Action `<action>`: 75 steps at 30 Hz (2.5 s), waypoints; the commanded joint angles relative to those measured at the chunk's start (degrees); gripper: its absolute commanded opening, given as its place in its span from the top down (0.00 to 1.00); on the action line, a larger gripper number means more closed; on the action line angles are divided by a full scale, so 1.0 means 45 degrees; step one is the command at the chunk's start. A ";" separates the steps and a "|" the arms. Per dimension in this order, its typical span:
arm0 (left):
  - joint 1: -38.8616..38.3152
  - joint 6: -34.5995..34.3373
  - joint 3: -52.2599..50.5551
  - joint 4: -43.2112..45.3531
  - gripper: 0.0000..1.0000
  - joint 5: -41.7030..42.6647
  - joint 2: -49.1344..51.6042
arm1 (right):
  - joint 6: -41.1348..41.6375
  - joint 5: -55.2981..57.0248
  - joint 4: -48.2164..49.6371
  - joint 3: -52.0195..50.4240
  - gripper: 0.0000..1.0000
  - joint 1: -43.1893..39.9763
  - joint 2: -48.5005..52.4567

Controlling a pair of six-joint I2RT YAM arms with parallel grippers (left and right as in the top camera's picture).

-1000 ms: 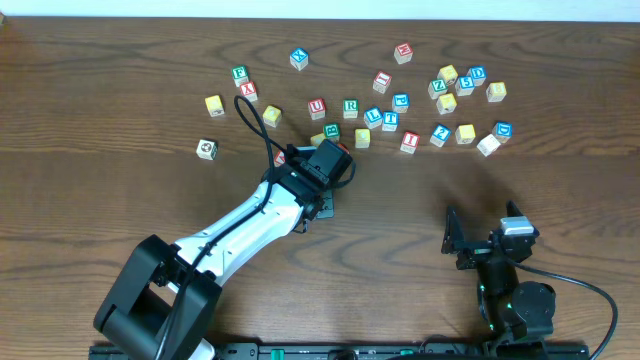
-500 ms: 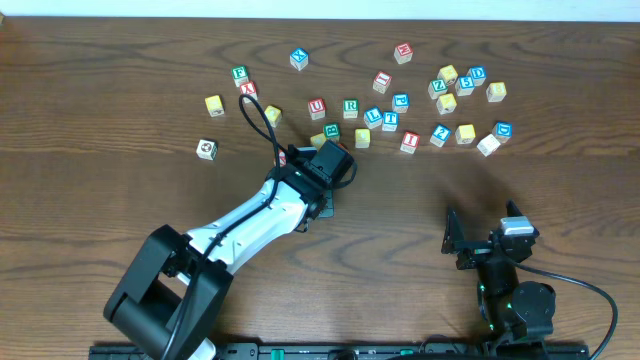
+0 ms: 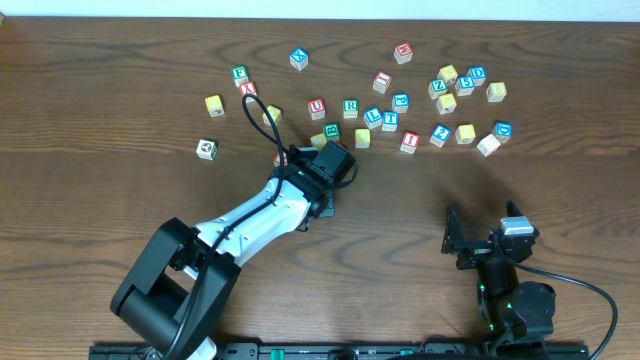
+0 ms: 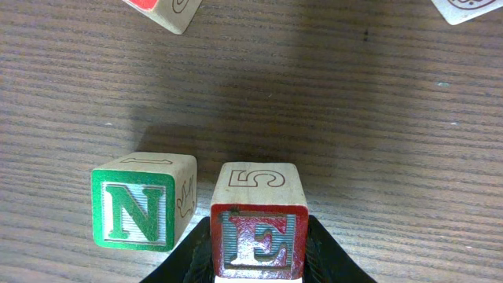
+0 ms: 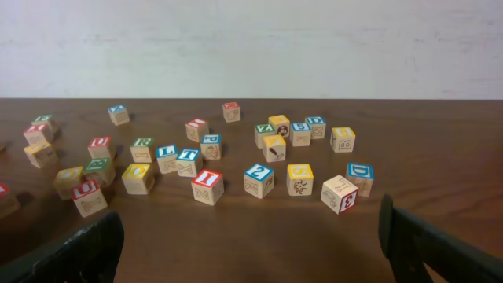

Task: Spell out NEURIPS

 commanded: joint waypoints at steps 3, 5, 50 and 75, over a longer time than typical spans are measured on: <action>0.0019 0.0121 -0.0199 0.0005 0.92 -0.0267 0.0214 | 0.0117 -0.0029 -0.0058 -0.0015 0.01 0.0068 -0.0063; 0.0019 0.0121 -0.0199 -0.0029 0.92 -0.0267 0.0214 | 0.0117 -0.0029 -0.0058 -0.0015 0.01 0.0068 -0.0063; 0.0019 0.0165 -0.0432 0.0015 0.92 -0.0398 0.0403 | 0.0117 -0.0024 -0.0058 -0.0015 0.01 0.0068 -0.0063; 0.0019 0.0170 -0.0359 0.0068 0.87 -0.0355 0.0398 | 0.0117 -0.0029 -0.0058 -0.0015 0.01 0.0068 -0.0063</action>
